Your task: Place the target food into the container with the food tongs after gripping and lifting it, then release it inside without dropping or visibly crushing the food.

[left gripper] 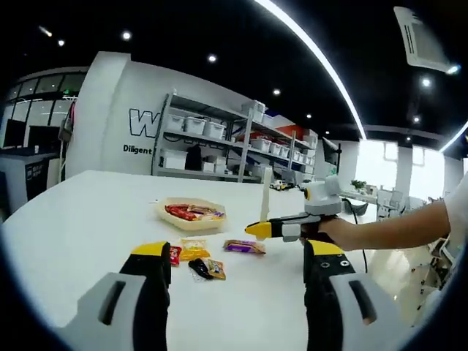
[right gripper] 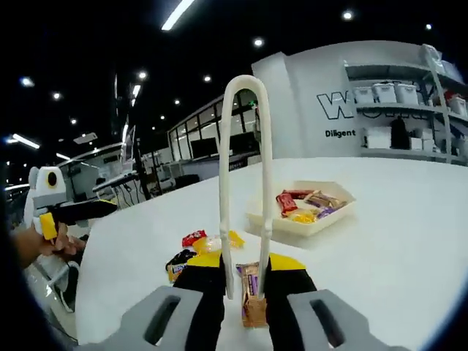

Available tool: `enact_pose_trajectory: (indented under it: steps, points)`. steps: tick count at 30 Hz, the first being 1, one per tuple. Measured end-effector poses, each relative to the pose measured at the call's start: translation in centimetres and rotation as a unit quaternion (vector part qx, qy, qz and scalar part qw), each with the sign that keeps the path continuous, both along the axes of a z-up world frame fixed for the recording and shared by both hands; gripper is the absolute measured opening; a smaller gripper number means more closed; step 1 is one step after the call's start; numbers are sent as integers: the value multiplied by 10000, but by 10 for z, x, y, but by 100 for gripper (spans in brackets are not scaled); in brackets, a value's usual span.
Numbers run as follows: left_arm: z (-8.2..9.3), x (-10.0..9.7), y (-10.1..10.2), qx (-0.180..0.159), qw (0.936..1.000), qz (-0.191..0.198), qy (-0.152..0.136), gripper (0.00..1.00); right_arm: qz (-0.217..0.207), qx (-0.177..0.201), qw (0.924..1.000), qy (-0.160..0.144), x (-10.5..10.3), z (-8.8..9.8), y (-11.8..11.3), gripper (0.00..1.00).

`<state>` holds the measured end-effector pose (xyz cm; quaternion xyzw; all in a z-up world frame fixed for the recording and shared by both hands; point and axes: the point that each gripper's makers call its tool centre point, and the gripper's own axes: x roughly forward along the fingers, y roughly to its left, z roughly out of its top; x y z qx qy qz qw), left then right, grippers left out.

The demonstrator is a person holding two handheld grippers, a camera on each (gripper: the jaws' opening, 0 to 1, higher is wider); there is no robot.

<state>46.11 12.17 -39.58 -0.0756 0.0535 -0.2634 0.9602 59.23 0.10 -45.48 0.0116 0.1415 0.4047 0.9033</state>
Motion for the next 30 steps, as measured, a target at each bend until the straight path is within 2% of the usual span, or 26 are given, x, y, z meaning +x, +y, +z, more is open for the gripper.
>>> enact_pose_trajectory:
  steps: [5,7,13,15,18,20,23,25,26,27,29,30]
  points:
    - [2,-2,7,-43,10000,66,-12,72,162,-343,9991,-184,6,-11,2,15]
    - [4,-3,9,-66,9999,98,-42,72,233,-493,9976,-421,9,-11,4,15]
    - [6,-4,11,-119,9998,137,-61,71,378,-579,9961,-556,16,-15,10,18]
    - [6,-4,12,-132,9998,153,-37,72,422,-697,9942,-709,22,-16,9,19]
    - [6,-3,15,-159,9997,186,-39,71,438,-745,9935,-735,20,-18,10,20]
    - [7,-3,15,-204,9996,201,-17,72,514,-949,9908,-815,18,-24,11,21]
    - [7,-2,15,-218,9996,199,-18,71,494,-1005,9903,-818,20,-27,11,18]
    - [7,-2,15,-219,9996,198,-19,71,541,-1031,9908,-686,18,-31,12,17]
    - [7,-2,15,-227,9996,193,-10,71,541,-1205,9893,-628,16,-38,10,15]
    - [7,-2,15,-231,9996,191,-3,71,640,-1088,9893,-734,13,-33,14,13]
    - [7,-3,15,-228,9995,198,-12,71,515,-995,9921,-568,16,-35,13,12]
    - [7,-3,16,-225,9995,202,-15,71,528,-994,9919,-584,17,-35,12,11]
